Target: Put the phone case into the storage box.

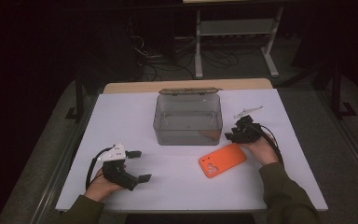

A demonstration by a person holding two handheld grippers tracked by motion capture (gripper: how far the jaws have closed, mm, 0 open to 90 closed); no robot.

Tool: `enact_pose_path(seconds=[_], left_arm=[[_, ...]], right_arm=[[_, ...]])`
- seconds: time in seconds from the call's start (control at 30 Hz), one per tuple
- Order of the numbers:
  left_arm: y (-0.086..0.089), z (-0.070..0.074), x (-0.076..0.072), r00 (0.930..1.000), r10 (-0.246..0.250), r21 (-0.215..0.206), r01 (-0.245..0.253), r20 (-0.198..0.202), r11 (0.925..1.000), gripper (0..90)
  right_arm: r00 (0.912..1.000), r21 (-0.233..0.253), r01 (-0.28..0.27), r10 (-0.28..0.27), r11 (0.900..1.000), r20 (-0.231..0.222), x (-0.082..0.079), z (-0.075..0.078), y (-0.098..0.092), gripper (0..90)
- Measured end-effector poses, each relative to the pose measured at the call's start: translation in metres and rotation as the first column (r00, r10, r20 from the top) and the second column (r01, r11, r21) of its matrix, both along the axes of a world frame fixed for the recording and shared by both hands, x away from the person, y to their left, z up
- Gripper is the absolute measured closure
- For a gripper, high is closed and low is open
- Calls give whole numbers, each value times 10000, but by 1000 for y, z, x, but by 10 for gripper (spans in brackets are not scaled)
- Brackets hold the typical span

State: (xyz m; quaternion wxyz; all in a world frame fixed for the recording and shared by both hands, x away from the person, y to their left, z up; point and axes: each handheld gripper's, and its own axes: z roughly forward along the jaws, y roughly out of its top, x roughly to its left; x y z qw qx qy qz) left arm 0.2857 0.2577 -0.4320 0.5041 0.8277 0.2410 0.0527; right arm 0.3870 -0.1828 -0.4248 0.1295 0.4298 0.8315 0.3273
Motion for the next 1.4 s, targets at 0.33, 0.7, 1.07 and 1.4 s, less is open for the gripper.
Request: enact_pose_path(seconds=[0.33,0.7,1.07,1.4], left_arm=[[0,0,0,10000,-46,27,46,11,10000,0],[0,-1,0,10000,-63,25,63,8,10000,0],[-1,-1,0,10000,-93,39,93,-23,9999,0],[-1,-1,-1,9999,-138,33,139,-30,9999,0]], right_arm=[[9983,-322,-241,223,9992,-530,1,-3,4,888],[9954,-708,-416,353,9966,-886,1,-7,5,890],[9928,-981,-592,484,9934,-1092,-2,-9,2,891],[9913,-1041,-655,528,9924,-1205,-13,-8,-7,892]])
